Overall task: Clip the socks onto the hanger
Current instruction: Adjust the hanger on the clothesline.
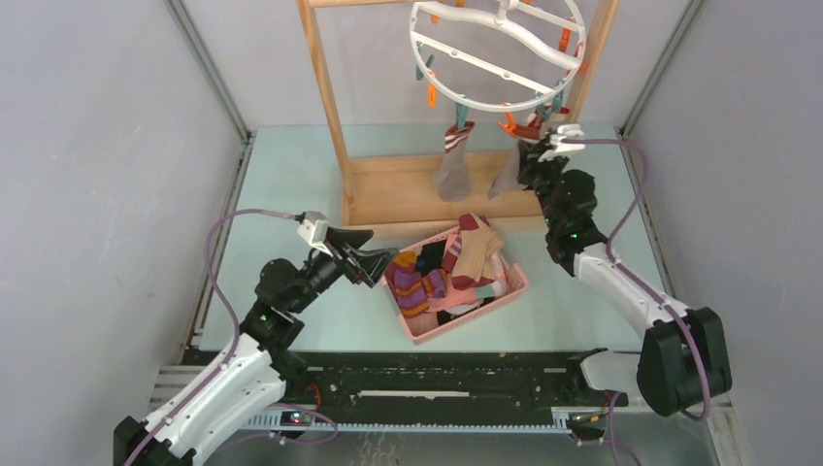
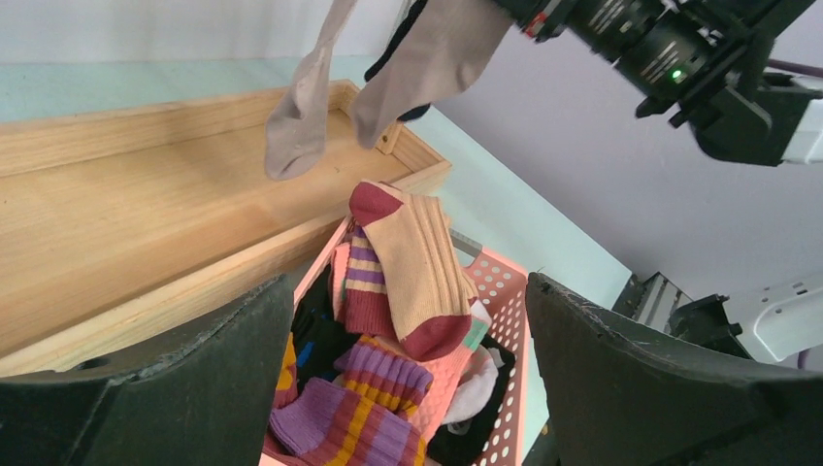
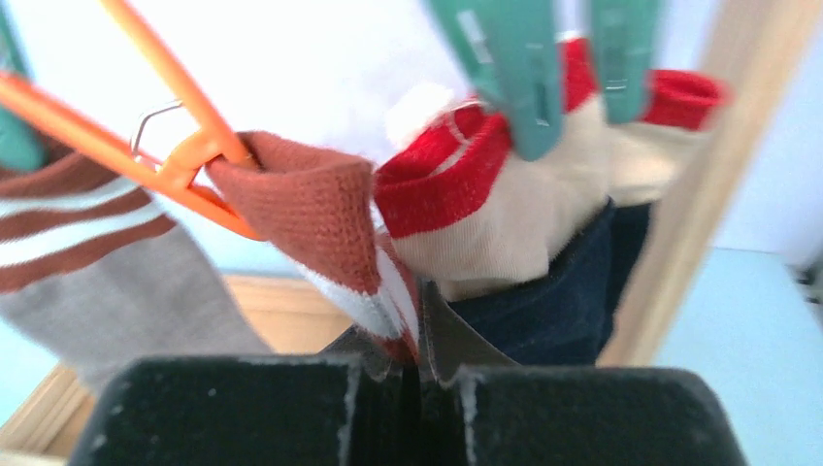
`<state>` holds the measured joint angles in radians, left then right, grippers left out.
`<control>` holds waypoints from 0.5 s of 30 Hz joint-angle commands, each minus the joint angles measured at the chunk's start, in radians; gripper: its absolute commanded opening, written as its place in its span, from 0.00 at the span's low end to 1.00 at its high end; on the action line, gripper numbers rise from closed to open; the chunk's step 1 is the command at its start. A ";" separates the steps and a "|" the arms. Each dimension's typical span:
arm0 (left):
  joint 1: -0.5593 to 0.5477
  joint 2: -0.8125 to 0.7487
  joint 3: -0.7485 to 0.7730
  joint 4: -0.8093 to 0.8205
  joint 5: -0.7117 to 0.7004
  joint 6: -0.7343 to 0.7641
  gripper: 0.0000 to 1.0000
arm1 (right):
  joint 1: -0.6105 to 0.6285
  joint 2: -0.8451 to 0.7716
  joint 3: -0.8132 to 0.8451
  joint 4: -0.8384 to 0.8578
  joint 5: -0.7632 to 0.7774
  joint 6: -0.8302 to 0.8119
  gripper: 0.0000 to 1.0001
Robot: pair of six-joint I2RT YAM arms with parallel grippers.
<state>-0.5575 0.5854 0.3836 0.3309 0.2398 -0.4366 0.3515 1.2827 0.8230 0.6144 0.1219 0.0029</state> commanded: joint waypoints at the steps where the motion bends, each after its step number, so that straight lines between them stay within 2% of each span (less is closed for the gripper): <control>1: 0.002 0.022 0.050 0.047 0.012 0.007 0.93 | -0.107 -0.067 -0.001 -0.057 0.031 0.022 0.00; 8: 0.003 0.053 0.063 0.064 0.020 -0.001 0.93 | -0.223 -0.028 0.076 -0.115 -0.011 0.050 0.00; 15: 0.002 0.060 0.064 0.069 0.023 -0.011 0.92 | -0.252 0.082 0.205 -0.132 0.003 0.076 0.00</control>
<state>-0.5575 0.6456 0.3836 0.3546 0.2474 -0.4438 0.1104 1.3209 0.9375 0.4877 0.1184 0.0406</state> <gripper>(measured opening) 0.925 0.029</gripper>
